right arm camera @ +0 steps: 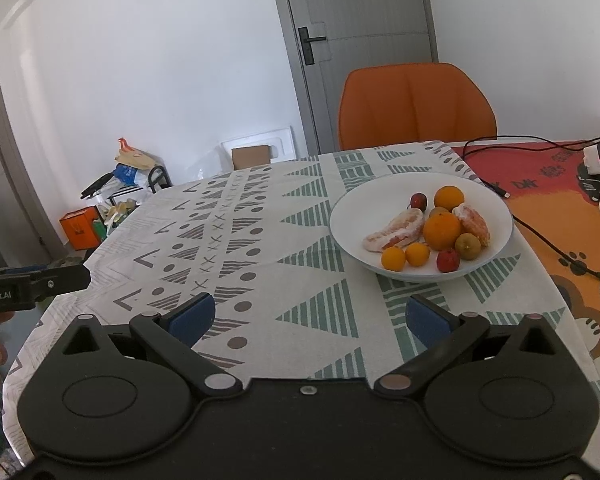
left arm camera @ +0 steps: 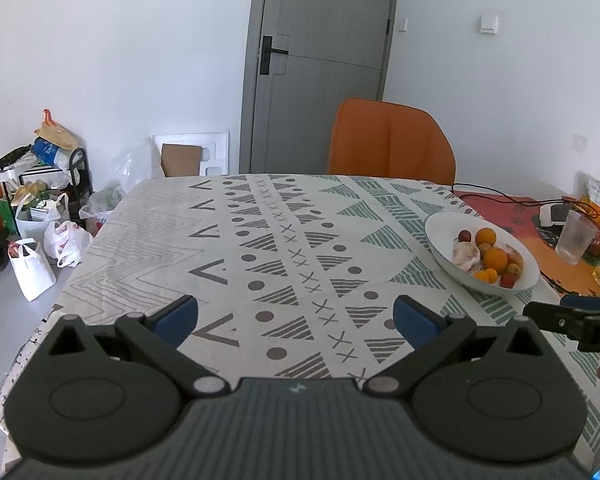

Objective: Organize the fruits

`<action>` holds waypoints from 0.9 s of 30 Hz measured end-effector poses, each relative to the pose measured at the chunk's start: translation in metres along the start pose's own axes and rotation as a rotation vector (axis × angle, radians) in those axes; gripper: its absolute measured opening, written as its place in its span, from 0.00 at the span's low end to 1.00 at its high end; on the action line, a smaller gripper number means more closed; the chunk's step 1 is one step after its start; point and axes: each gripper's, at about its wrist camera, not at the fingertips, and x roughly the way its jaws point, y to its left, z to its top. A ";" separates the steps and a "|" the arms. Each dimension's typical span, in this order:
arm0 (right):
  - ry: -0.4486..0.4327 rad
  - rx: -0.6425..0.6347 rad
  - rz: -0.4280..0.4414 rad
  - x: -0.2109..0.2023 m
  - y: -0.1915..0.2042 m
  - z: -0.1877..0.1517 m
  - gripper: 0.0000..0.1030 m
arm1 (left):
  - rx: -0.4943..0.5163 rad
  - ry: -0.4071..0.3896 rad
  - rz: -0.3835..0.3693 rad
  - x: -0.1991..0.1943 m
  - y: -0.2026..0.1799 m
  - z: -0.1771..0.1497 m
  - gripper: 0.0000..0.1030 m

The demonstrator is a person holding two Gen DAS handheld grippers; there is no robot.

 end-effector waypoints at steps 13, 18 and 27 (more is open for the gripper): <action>-0.002 0.004 -0.006 0.002 -0.003 0.001 1.00 | 0.001 0.008 0.004 0.000 -0.002 0.000 1.00; -0.003 0.003 -0.008 0.002 -0.003 0.001 1.00 | -0.005 0.008 0.009 0.000 0.000 0.000 1.00; 0.001 0.018 0.002 0.004 -0.004 0.002 1.00 | -0.003 0.019 0.011 0.003 -0.001 0.002 1.00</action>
